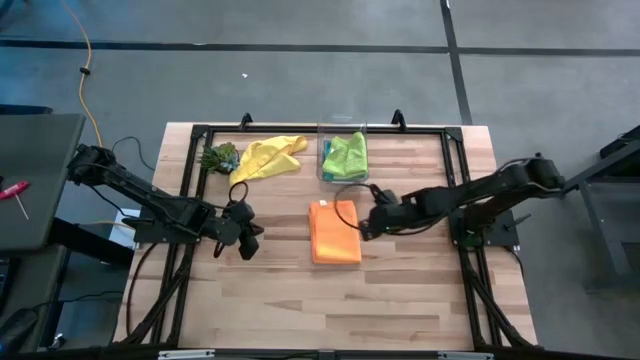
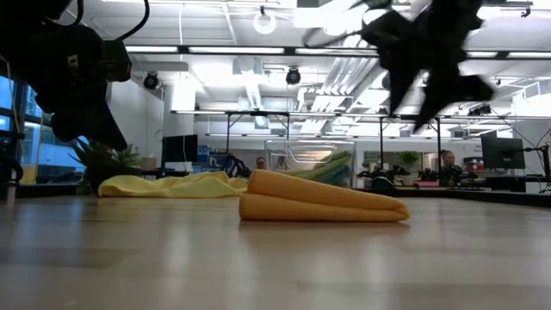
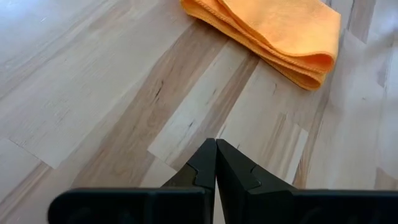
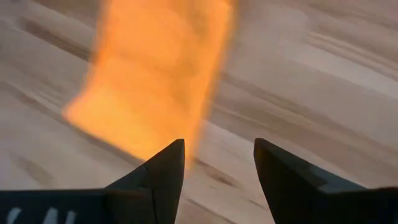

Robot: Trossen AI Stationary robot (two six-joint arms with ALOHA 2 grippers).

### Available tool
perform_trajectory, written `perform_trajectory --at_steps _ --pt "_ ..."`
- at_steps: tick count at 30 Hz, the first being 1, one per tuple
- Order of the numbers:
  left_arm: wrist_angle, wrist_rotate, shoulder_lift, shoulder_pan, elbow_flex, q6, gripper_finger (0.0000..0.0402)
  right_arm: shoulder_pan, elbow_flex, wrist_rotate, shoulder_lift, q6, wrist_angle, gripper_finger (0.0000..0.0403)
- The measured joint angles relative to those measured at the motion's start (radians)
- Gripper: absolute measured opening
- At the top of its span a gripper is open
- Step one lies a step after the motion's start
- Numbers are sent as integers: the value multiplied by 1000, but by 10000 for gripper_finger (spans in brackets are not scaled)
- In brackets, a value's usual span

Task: Fold microfiber towels
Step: Put the orange microfiber cloth into the transparent bin

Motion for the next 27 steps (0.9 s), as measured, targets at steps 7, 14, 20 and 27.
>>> perform_trajectory --at_steps 7,14,20,27 --pt "2 8 0 0 0 -37 0 41 0 -18 -19 9 -118 204" --pt "46 57 0 0 0 -44 0 40 -22 25 -3 -76 -178 243" --pt "79 112 0 0 0 -46 0 54 -290 -51 -198 30 61 248" --pt "115 130 0 0 0 -70 0 69 -501 120 -415 135 452 248"
